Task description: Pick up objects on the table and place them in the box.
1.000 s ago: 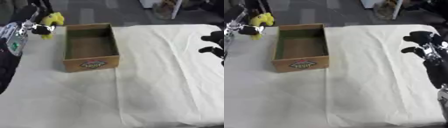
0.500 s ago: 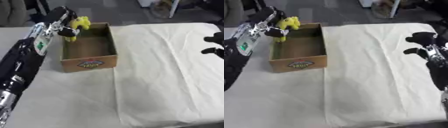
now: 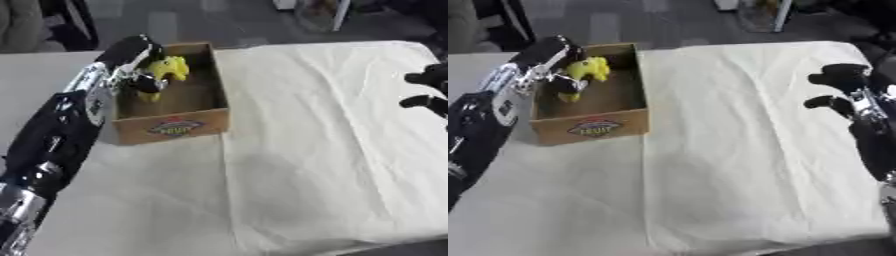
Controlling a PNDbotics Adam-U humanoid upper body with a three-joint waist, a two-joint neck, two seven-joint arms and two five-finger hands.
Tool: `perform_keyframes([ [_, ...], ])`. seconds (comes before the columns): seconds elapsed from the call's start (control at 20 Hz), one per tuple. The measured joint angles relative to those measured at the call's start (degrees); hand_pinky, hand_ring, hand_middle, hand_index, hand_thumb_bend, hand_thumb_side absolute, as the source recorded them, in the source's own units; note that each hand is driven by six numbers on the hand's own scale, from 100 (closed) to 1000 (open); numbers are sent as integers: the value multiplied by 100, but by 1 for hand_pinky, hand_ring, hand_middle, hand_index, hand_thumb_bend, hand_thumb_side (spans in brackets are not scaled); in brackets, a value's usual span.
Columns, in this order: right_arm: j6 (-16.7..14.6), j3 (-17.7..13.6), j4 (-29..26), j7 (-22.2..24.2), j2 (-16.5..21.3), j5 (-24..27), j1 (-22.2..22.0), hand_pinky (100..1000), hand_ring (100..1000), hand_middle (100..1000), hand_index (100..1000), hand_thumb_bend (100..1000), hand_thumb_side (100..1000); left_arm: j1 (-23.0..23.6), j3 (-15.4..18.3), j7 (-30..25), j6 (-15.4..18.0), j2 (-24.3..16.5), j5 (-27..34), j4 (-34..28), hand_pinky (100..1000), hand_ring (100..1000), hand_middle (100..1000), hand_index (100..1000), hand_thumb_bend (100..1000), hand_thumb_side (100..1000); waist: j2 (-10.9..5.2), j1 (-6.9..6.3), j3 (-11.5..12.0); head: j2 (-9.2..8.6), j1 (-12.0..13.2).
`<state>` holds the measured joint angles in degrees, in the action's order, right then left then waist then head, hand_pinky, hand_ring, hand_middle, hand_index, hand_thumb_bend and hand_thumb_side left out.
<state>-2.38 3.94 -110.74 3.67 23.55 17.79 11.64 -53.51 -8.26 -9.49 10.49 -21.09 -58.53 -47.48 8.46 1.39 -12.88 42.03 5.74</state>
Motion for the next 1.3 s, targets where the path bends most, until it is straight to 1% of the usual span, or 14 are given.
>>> perform_keyframes([
  [0.05, 0, 0, 3, 0, -9, 0, 0, 618, 809, 633, 727, 100, 583, 9, -12, -77, 36, 0, -33, -3, 677, 611, 584, 810, 508, 248, 0, 3, 0, 0, 3],
  [0.1, 0, 0, 9, 0, -11, 0, 0, 618, 810, 633, 727, 100, 584, 13, -24, -154, 74, 0, -59, -17, 711, 678, 670, 849, 671, 245, 0, 5, 0, 0, 6],
  [0.2, 0, 0, 13, 0, -11, 0, -1, 618, 810, 633, 727, 100, 584, 30, -31, -293, 145, 0, -72, -82, 742, 727, 732, 869, 757, 229, 0, 5, 0, 0, 13],
  [0.35, 0, 0, 14, 0, -12, 0, -1, 618, 809, 633, 727, 100, 584, 72, -30, -415, 206, -5, -31, -211, 764, 766, 772, 880, 774, 318, 0, 8, 25, 0, 10],
  [0.45, -1, 0, 15, 0, -12, 0, -2, 618, 809, 633, 727, 100, 584, 129, -27, -425, 208, -11, 128, -352, 765, 769, 768, 875, 716, 360, 0, 14, 60, -3, -8],
  [0.55, -2, -1, 16, -1, -12, -1, -3, 618, 809, 634, 727, 100, 585, 211, 3, -389, 199, -27, 428, -554, 765, 763, 743, 862, 605, 354, 0, 20, 105, -5, -31],
  [0.6, -3, -1, 17, -3, -12, -2, -3, 618, 809, 634, 727, 100, 585, 267, 31, -332, 196, -48, 679, -704, 759, 753, 719, 852, 493, 352, 1, 26, 133, -7, -40],
  [0.65, -4, -2, 17, -4, -13, -2, -3, 618, 809, 634, 727, 100, 585, 332, 69, -256, 190, -79, 994, -882, 753, 747, 708, 846, 422, 353, 2, 35, 165, -8, -54],
  [0.7, -6, -3, 18, -6, -14, -3, -3, 617, 809, 634, 727, 100, 586, 403, 102, -177, 172, -120, 1355, -1075, 745, 741, 693, 838, 319, 344, 4, 45, 197, -8, -67],
  [0.8, -11, -3, 19, -12, -16, -6, -5, 617, 809, 634, 727, 100, 592, 558, 181, -14, 95, -215, 2185, -1498, 736, 732, 674, 823, 213, 351, 5, 56, 282, -9, -103],
  [0.9, -13, -14, 31, -17, -20, -13, -13, 617, 809, 634, 727, 100, 595, 744, 281, 154, -25, -309, 3102, -1932, 732, 728, 665, 815, 158, 367, 20, 61, 382, -10, -142],
  [1.1, -23, -39, 57, -29, -51, -53, -21, 617, 809, 635, 727, 100, 598, 1182, 515, 491, -315, -474, 5041, -2745, 731, 727, 663, 812, 107, 424, 37, 66, 506, -11, -194],
  [1.2, -28, -41, 79, -36, -64, -62, -34, 617, 809, 636, 727, 100, 597, 1419, 645, 661, -451, -548, 5776, -3064, 729, 725, 660, 811, 100, 457, 37, 65, 554, -11, -219],
  [1.3, -34, -44, 86, -42, -65, -66, -38, 617, 809, 636, 727, 100, 599, 1632, 773, 821, -594, -615, 6270, -3269, 728, 723, 655, 812, 100, 485, 37, 71, 618, -11, -235],
])
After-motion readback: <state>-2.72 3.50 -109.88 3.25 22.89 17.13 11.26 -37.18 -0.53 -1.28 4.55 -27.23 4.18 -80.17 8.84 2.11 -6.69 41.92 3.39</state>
